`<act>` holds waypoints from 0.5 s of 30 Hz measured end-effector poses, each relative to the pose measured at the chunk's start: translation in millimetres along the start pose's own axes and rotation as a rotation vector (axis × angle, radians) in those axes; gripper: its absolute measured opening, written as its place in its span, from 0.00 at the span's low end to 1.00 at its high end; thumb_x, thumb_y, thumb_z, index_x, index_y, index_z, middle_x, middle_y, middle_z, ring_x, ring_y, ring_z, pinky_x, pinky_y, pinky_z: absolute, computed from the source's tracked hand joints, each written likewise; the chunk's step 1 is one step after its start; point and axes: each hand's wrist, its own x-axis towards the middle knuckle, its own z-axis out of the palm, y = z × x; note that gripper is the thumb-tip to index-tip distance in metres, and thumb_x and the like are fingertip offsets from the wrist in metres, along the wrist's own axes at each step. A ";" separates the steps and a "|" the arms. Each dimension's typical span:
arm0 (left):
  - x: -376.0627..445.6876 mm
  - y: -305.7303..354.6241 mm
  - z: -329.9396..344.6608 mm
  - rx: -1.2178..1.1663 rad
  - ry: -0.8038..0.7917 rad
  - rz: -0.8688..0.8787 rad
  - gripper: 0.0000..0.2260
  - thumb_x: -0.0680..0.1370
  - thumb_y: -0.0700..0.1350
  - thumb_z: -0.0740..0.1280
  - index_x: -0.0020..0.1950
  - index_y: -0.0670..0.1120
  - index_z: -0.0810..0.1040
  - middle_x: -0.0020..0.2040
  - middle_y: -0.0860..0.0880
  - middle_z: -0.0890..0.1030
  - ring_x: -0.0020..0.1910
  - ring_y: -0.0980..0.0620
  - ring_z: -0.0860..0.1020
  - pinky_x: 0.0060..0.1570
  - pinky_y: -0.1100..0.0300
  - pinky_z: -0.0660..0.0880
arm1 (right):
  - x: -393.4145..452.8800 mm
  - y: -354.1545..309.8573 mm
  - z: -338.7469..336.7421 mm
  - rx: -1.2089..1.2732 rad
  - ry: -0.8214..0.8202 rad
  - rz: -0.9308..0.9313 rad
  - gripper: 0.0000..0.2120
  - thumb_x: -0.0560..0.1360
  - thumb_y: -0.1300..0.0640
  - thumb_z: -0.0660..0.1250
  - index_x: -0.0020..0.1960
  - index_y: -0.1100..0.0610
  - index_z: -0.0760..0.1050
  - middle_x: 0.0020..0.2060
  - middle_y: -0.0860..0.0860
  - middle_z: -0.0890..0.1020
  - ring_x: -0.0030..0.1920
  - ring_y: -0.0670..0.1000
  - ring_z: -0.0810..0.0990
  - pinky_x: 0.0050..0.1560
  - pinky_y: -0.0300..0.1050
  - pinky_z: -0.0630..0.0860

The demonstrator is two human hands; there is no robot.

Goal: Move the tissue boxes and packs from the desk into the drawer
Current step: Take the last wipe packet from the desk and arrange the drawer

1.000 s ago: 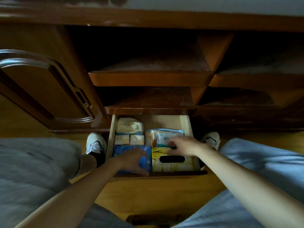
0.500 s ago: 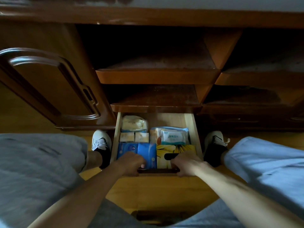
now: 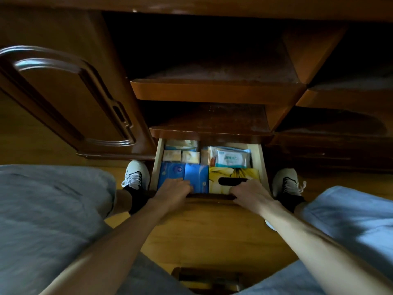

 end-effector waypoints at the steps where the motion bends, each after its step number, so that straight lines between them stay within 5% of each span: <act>1: 3.2 -2.7 1.3 -0.014 0.016 -0.024 0.15 0.77 0.44 0.68 0.63 0.54 0.80 0.58 0.52 0.81 0.59 0.49 0.77 0.47 0.54 0.72 | 4.5 2.5 3.2 -0.021 0.037 0.004 0.08 0.81 0.50 0.65 0.56 0.48 0.81 0.45 0.47 0.86 0.45 0.50 0.85 0.38 0.45 0.73; 5: 20.9 -14.9 3.3 0.046 0.047 -0.093 0.19 0.78 0.46 0.70 0.69 0.52 0.76 0.63 0.49 0.77 0.64 0.46 0.73 0.49 0.50 0.74 | 21.4 13.2 13.0 -0.116 0.300 0.044 0.14 0.76 0.48 0.73 0.59 0.50 0.80 0.50 0.48 0.84 0.53 0.51 0.81 0.43 0.46 0.78; 8: 41.5 -23.1 -3.6 0.213 0.182 -0.174 0.34 0.72 0.52 0.77 0.76 0.51 0.69 0.70 0.42 0.73 0.68 0.41 0.71 0.63 0.46 0.72 | 40.0 25.5 5.7 -0.011 0.437 0.145 0.42 0.64 0.48 0.83 0.74 0.54 0.69 0.68 0.57 0.75 0.70 0.59 0.72 0.64 0.57 0.74; 10: 59.0 -30.8 -8.4 0.229 0.258 -0.202 0.43 0.71 0.54 0.77 0.81 0.49 0.60 0.78 0.39 0.64 0.75 0.39 0.65 0.72 0.43 0.65 | 56.6 33.4 -2.0 0.001 0.472 0.211 0.52 0.62 0.49 0.84 0.79 0.56 0.62 0.75 0.60 0.68 0.75 0.62 0.67 0.69 0.60 0.69; 15: 103.5 -59.4 -12.7 0.278 0.324 -0.222 0.47 0.73 0.56 0.75 0.83 0.49 0.51 0.81 0.39 0.57 0.78 0.40 0.60 0.77 0.42 0.55 | 98.4 54.5 -7.2 -0.019 0.519 0.327 0.55 0.64 0.48 0.84 0.82 0.54 0.57 0.77 0.59 0.67 0.77 0.61 0.65 0.73 0.61 0.65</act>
